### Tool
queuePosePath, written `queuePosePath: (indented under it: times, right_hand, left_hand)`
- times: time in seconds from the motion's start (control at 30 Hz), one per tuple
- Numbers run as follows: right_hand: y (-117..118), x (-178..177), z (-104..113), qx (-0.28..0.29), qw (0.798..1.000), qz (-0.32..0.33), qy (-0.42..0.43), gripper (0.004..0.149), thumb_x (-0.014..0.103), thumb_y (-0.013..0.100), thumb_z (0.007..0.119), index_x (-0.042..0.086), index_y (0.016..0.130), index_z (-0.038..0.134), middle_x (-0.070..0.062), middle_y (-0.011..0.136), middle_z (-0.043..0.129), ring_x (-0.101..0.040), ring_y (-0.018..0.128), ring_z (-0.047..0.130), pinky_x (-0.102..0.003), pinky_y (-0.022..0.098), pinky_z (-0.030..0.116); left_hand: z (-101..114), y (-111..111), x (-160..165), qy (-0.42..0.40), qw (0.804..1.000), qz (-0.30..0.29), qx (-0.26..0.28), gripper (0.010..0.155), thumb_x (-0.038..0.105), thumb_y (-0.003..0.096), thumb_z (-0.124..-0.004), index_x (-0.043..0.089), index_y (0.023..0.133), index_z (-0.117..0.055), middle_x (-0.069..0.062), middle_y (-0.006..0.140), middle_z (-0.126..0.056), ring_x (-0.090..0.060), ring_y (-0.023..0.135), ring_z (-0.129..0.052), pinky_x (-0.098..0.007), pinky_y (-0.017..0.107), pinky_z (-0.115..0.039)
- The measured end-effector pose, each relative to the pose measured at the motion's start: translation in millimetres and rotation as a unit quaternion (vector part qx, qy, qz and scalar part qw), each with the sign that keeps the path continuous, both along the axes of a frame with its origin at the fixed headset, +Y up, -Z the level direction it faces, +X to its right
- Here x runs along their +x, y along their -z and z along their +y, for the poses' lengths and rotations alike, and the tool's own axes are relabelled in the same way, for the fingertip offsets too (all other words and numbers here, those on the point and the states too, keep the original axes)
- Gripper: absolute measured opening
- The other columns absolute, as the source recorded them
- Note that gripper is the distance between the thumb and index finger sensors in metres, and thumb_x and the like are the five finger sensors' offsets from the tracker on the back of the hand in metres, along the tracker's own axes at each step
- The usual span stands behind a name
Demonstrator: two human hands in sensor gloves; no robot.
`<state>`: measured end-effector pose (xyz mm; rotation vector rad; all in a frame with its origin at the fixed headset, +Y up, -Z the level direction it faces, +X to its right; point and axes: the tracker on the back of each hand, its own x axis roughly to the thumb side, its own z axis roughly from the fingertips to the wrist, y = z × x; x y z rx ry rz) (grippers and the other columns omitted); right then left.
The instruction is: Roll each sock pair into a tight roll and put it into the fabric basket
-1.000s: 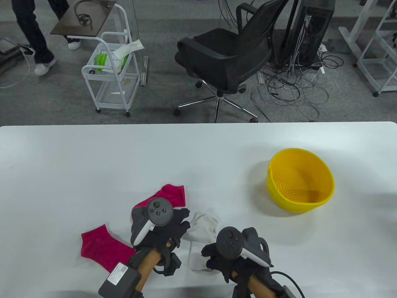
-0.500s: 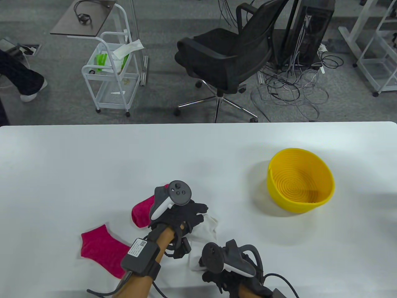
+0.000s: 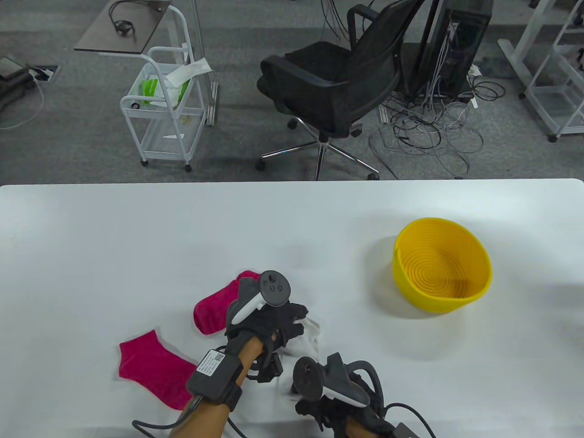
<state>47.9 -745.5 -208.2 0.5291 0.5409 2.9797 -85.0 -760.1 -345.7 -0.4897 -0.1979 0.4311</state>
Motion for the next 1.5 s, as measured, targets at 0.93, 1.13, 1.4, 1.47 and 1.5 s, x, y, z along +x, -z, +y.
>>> queuePosePath:
  times: [0.93, 1.13, 1.4, 1.47, 1.5]
  right_hand:
    - [5.2, 1.6, -2.7, -0.014, 0.999, -0.029, 0.011, 0.041, 0.048, 0.036, 0.09, 0.039, 0.076, 0.089, 0.011, 0.079, 0.095, -0.016, 0.07, 0.099, -0.047, 0.051, 0.084]
    - [5.5, 1.6, -2.9, -0.014, 0.999, -0.029, 0.011, 0.042, 0.048, 0.036, 0.09, 0.039, 0.076, 0.089, 0.011, 0.079, 0.096, -0.016, 0.07, 0.099, -0.047, 0.051, 0.084]
    - [5.5, 1.6, -2.9, -0.014, 0.999, -0.029, 0.011, 0.042, 0.048, 0.036, 0.09, 0.039, 0.077, 0.088, 0.011, 0.079, 0.095, -0.016, 0.07, 0.099, -0.047, 0.051, 0.084]
    - [5.5, 1.7, -3.0, -0.016, 0.999, -0.03, 0.012, 0.041, 0.048, 0.036, 0.09, 0.04, 0.076, 0.089, 0.011, 0.079, 0.096, -0.016, 0.07, 0.099, -0.047, 0.051, 0.084]
    - [5.8, 1.9, -2.8, -0.018, 0.999, -0.03, 0.013, 0.041, 0.048, 0.036, 0.09, 0.039, 0.076, 0.089, 0.011, 0.079, 0.096, -0.016, 0.07, 0.099, -0.047, 0.051, 0.084]
  left_hand:
    - [10.3, -10.9, -4.6, 0.07, 0.997, -0.009, 0.0, 0.056, 0.045, 0.031, -0.092, 0.03, 0.085, -0.088, -0.002, 0.086, -0.085, -0.026, 0.075, -0.085, -0.051, 0.063, -0.064]
    - [7.6, -14.9, 3.0, 0.084, 0.996, -0.039, 0.009, 0.06, 0.045, 0.0298, -0.094, 0.032, 0.088, -0.084, -0.001, 0.09, -0.079, -0.025, 0.078, -0.081, -0.051, 0.066, -0.06]
    - [6.7, -16.6, 9.1, 0.092, 0.993, -0.042, 0.059, 0.041, 0.039, 0.0344, -0.09, 0.032, 0.075, -0.093, 0.001, 0.086, -0.083, -0.024, 0.074, -0.085, -0.051, 0.064, -0.063]
    - [8.6, -16.9, 7.5, 0.086, 0.994, -0.036, 0.064, 0.04, 0.041, 0.0353, -0.088, 0.033, 0.075, -0.092, 0.001, 0.087, -0.081, -0.024, 0.075, -0.083, -0.051, 0.065, -0.061]
    - [9.8, -16.6, 6.3, 0.076, 0.994, -0.032, 0.069, 0.04, 0.042, 0.0358, -0.087, 0.033, 0.074, -0.092, 0.001, 0.087, -0.082, -0.024, 0.075, -0.084, -0.051, 0.065, -0.062]
